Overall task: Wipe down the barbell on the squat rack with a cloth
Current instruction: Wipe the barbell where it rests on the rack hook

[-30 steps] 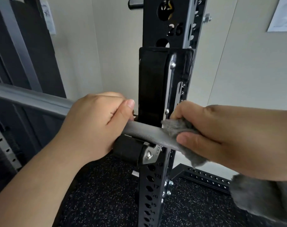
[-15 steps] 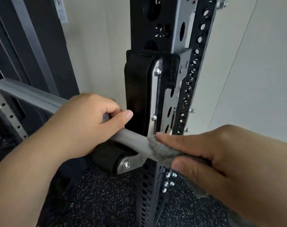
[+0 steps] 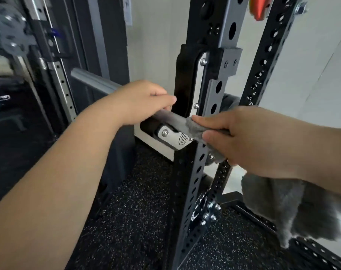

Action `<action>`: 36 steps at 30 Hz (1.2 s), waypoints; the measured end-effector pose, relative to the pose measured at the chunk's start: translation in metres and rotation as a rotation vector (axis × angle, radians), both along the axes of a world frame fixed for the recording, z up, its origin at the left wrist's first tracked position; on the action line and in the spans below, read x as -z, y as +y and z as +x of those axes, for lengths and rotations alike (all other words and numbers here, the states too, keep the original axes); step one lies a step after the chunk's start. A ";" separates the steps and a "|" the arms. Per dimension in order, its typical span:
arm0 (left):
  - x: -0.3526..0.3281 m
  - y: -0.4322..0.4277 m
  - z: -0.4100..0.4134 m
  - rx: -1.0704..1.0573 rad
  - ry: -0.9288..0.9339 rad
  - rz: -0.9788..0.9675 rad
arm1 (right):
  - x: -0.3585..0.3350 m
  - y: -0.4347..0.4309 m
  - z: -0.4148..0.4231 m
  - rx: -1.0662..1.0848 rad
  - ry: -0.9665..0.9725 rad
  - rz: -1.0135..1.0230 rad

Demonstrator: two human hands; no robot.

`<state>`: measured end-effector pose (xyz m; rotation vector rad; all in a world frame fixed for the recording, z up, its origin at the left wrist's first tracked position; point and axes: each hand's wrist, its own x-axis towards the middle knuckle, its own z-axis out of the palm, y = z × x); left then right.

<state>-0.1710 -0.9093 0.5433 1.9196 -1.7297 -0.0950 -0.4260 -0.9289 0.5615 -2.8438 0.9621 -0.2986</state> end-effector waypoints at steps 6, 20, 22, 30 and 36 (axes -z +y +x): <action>0.018 0.015 -0.031 -0.119 0.047 -0.070 | -0.007 -0.005 -0.002 -0.067 0.089 0.017; 0.042 0.030 -0.024 -0.015 0.134 -0.201 | -0.012 -0.009 0.006 -0.201 0.322 -0.383; 0.047 0.031 -0.022 -0.009 0.145 -0.244 | -0.008 -0.012 0.024 -0.197 0.285 -0.407; 0.057 0.029 -0.026 -0.012 0.171 -0.348 | -0.006 -0.009 -0.004 -0.236 0.198 -0.172; 0.057 0.031 -0.023 -0.006 0.101 -0.342 | -0.007 -0.015 0.013 -0.187 0.163 0.063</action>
